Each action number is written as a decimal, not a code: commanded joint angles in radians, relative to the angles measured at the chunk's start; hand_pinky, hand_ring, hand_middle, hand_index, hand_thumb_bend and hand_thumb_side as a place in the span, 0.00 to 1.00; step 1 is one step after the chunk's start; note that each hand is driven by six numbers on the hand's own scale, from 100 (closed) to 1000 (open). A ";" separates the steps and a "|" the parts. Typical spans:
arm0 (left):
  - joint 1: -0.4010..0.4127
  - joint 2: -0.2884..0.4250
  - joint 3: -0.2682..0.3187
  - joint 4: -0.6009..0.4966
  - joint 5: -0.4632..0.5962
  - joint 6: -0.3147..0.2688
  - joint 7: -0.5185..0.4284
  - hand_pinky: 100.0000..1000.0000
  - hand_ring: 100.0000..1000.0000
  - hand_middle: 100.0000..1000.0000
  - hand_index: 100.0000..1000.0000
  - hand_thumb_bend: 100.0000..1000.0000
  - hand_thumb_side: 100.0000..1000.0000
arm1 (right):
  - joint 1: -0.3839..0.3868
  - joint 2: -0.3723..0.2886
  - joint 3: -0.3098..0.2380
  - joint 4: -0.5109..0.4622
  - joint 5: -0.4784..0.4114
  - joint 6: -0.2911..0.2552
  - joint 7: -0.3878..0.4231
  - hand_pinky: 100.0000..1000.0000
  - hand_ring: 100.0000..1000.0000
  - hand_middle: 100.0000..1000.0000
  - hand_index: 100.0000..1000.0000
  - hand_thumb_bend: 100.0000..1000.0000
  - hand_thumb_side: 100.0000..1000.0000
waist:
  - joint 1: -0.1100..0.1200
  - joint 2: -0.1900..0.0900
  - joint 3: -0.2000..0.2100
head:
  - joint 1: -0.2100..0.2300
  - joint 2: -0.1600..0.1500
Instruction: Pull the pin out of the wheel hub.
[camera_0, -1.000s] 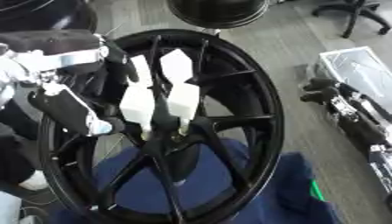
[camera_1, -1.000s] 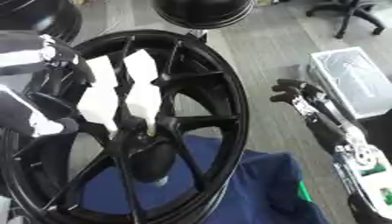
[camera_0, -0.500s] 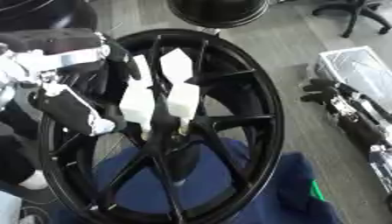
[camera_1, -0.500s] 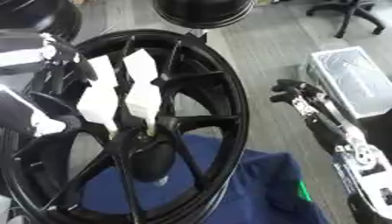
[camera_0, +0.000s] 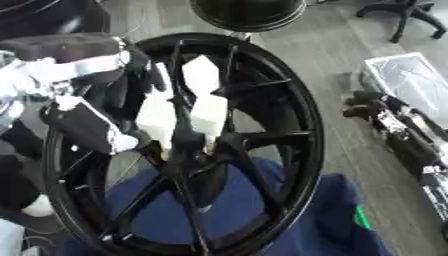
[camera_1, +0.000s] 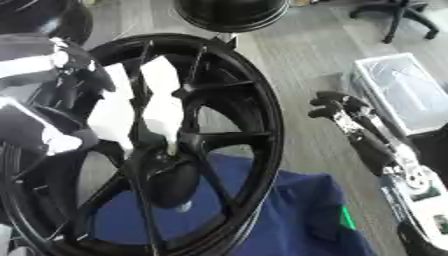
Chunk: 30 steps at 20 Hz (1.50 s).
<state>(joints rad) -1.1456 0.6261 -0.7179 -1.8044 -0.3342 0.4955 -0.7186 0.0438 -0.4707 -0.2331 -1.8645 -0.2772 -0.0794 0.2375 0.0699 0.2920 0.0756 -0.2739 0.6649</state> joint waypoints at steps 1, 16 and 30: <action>-0.020 0.009 0.012 -0.010 0.003 0.120 -0.111 0.30 0.41 0.58 0.73 0.31 0.00 | -0.006 -0.026 -0.004 -0.007 0.003 -0.002 0.003 0.98 0.74 0.74 0.82 0.00 0.60 | -0.005 -0.013 -0.001 | 0.000 -0.006; -0.014 -0.024 0.000 0.026 -0.033 0.094 -0.114 0.37 0.53 0.66 0.77 0.33 0.00 | -0.010 -0.026 -0.002 -0.005 0.004 0.000 0.008 0.98 0.74 0.74 0.82 0.00 0.61 | -0.008 -0.010 -0.003 | 0.002 -0.013; -0.005 -0.041 0.000 0.054 -0.053 0.082 -0.102 0.42 0.56 0.67 0.77 0.33 0.00 | -0.014 -0.025 0.000 -0.005 0.006 -0.001 0.013 0.98 0.74 0.74 0.82 0.00 0.61 | -0.009 -0.007 -0.007 | 0.002 -0.010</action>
<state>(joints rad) -1.1363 0.5792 -0.7250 -1.7479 -0.3787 0.4863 -0.7279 0.0355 -0.4707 -0.2311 -1.8595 -0.2763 -0.0788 0.2473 0.0678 0.2984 0.0696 -0.2738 0.6648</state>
